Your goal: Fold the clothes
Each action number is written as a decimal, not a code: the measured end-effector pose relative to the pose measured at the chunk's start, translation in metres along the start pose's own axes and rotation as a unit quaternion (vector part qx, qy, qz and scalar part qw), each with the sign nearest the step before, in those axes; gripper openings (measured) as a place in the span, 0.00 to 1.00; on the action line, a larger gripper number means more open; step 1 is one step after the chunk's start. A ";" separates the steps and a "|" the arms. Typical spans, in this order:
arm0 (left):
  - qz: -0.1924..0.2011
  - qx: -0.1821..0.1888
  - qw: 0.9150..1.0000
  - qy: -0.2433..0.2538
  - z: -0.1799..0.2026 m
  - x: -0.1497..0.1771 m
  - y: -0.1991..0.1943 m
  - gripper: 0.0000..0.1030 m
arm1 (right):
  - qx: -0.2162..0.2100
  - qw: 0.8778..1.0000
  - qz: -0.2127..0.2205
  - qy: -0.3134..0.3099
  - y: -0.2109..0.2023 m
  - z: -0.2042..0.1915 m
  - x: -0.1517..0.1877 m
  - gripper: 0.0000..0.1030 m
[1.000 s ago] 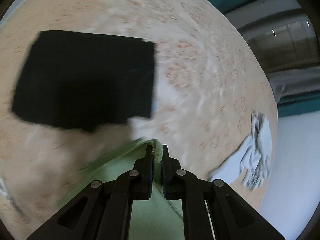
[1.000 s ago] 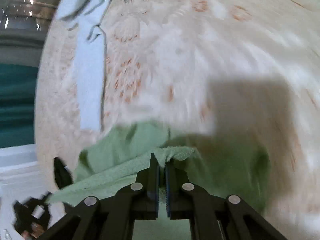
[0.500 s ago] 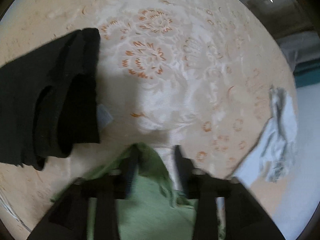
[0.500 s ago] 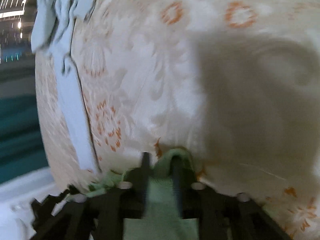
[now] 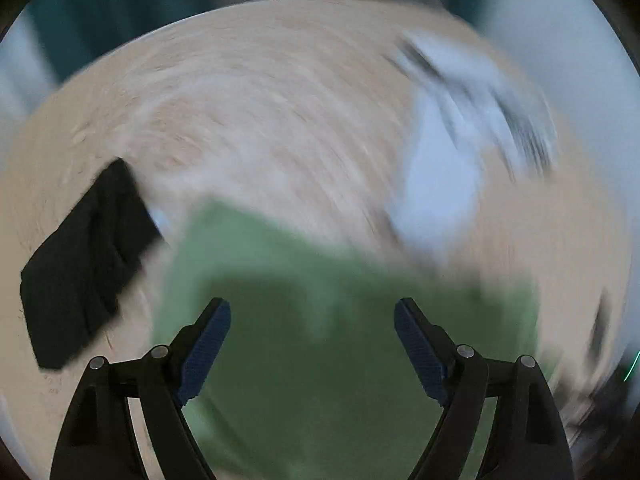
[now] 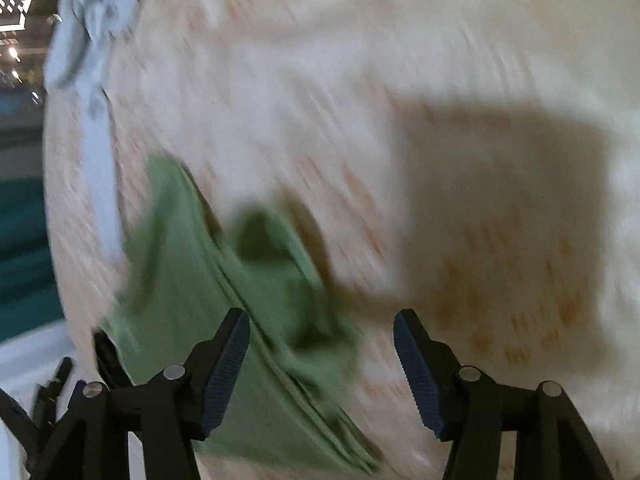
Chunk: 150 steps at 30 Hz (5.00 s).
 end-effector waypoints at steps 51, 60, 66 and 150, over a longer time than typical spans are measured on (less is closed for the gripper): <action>0.060 0.022 0.997 0.030 0.153 0.127 -0.076 0.05 | -0.059 0.980 0.003 -0.192 -0.016 -0.156 -0.042 0.05; 0.087 0.051 0.970 -0.220 -0.031 0.089 -0.097 0.05 | -0.077 0.923 -0.075 -0.369 0.071 -0.352 0.048 0.05; 0.062 -0.033 0.945 -0.320 -0.176 0.115 -0.037 0.05 | -0.034 0.894 -0.145 -0.422 0.209 -0.437 0.112 0.08; -0.106 0.298 0.684 -0.658 -0.128 0.241 -0.105 0.08 | -0.217 0.956 -0.196 -0.027 0.031 -0.234 0.234 0.10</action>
Point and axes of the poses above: each gripper's, at about its wrist camera, not at the fingertips, and y roughly the way its jaws point, z to its right, x to its underside, the point moved 9 cm from there along y, roughly the way its jaws point, and after that the axes turned 5 degrees about -z, right-handed, at the moved point
